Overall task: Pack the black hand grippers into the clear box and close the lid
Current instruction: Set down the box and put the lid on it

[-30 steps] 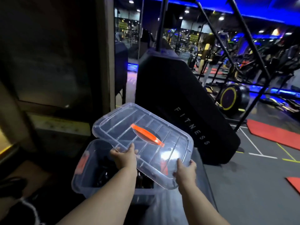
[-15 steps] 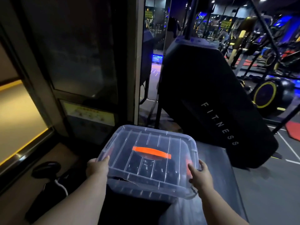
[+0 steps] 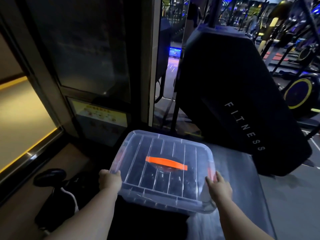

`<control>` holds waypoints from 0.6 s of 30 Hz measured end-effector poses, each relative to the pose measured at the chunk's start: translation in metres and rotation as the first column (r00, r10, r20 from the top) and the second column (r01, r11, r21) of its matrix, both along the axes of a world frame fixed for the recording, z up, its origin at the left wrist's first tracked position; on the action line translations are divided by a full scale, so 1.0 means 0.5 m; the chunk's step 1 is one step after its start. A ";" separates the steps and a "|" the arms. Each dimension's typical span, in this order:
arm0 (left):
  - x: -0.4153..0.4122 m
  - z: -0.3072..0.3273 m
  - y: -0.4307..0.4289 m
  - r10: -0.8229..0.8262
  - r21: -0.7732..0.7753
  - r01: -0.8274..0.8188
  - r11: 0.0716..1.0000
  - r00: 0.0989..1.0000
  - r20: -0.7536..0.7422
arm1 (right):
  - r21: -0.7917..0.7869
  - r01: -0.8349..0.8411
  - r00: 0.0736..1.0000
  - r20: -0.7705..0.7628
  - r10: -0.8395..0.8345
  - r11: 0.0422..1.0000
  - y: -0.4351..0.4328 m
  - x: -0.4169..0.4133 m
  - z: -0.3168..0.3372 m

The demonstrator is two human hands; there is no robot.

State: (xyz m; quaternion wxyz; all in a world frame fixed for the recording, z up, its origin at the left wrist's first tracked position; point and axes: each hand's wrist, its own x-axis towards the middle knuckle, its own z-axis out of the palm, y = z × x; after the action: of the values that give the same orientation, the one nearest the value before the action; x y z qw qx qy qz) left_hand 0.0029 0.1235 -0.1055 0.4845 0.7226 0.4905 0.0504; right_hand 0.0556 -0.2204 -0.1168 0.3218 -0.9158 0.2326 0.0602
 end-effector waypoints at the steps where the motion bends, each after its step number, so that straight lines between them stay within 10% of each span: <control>1: -0.003 -0.003 0.002 -0.014 0.011 0.014 1.000 1.000 -0.002 | -0.018 -0.002 1.000 -0.009 0.002 1.000 0.003 0.001 -0.004; 18: 0.054 -0.037 0.058 -0.222 -0.027 0.220 0.975 0.966 -0.131 | 0.315 0.093 0.995 -0.058 -0.079 0.944 0.008 0.015 -0.018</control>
State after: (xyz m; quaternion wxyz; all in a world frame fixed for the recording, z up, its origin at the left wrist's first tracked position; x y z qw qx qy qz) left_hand 0.0299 0.1525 -0.1241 0.4578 0.7715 0.4383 -0.0553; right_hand 0.0631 -0.2162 -0.1260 0.4620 -0.8395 0.2668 0.1031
